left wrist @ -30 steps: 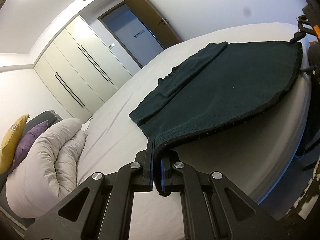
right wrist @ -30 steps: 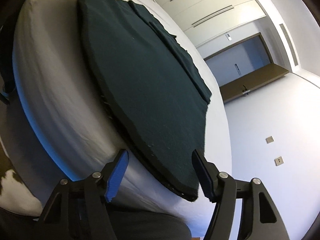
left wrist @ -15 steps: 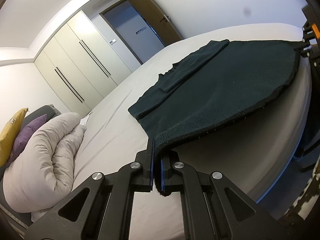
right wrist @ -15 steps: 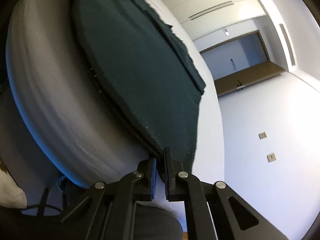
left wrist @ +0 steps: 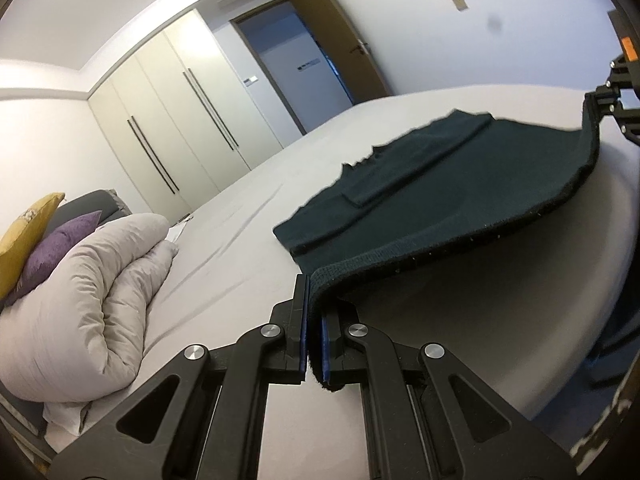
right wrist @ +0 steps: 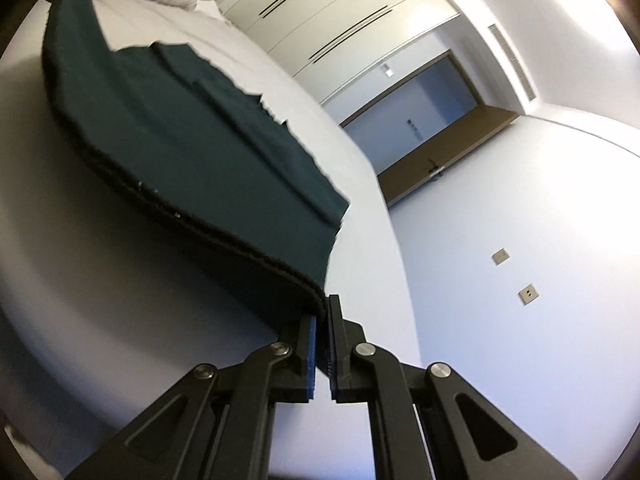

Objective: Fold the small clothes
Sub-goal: 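Carry the hem over the body toward the collar with both tools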

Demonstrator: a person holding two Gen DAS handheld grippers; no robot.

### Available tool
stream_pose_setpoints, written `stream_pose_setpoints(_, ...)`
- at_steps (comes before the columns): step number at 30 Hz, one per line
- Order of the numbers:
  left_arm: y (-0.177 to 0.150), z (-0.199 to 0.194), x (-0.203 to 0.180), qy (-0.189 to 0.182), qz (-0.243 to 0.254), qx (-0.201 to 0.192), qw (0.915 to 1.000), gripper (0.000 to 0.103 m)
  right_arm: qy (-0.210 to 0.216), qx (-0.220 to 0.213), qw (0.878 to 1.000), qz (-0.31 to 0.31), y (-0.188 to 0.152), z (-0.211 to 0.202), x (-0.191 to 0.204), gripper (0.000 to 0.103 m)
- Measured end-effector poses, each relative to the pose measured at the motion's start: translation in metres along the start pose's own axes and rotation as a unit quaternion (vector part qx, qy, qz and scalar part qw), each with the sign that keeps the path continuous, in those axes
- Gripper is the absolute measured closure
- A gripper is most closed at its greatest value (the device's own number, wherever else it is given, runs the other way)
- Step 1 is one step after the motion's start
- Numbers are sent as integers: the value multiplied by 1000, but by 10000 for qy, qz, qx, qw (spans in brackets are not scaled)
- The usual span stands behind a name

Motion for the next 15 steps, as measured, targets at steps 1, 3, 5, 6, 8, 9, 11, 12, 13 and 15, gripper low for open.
stream_pose_setpoints(1,6,3,3,22,-51,-28,10000,99,-38,-47,10000,9,6,3,-4,99)
stream_pose_setpoints(3,21,12,12,66,-190,-94,9998,99,-115,-151,9998,38,19,10,-15,99)
stream_pose_setpoints(5,36,22,19,105,-270,-148,9995,99,-181,-262,9995,51,33,18,-25,99)
stream_pose_setpoints(6,43,29,24,119,-311,-160,9993,99,-211,-323,9992,51,41,24,-31,99)
stream_pose_setpoints(8,59,46,33,119,-411,-141,9990,99,-247,-420,9988,57,56,36,-41,99)
stream_pose_setpoints(9,66,57,38,104,-461,-106,9988,99,-258,-461,9986,58,63,45,-46,99)
stream_pose_setpoints(11,81,81,47,82,-578,-46,9983,99,-259,-498,9984,74,77,64,-56,99)
stream_pose_setpoints(12,87,92,51,66,-654,-6,9978,99,-234,-496,9985,85,85,77,-61,99)
stream_pose_setpoints(13,95,107,56,52,-742,44,9972,99,-226,-498,9985,96,91,86,-66,99)
stream_pose_setpoints(15,107,131,60,40,-801,135,9967,99,-184,-474,9986,130,106,111,-75,99)
Point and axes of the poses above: each gripper's, at about its wrist camera, not at the fingertips, and z roughly the way its jaws point, x to its left, y to its top, the point moved 6 cm from there along z, roughly the way its jaws point, and after that the axes turned 9 degrees about -z, right-handed, at the moved point
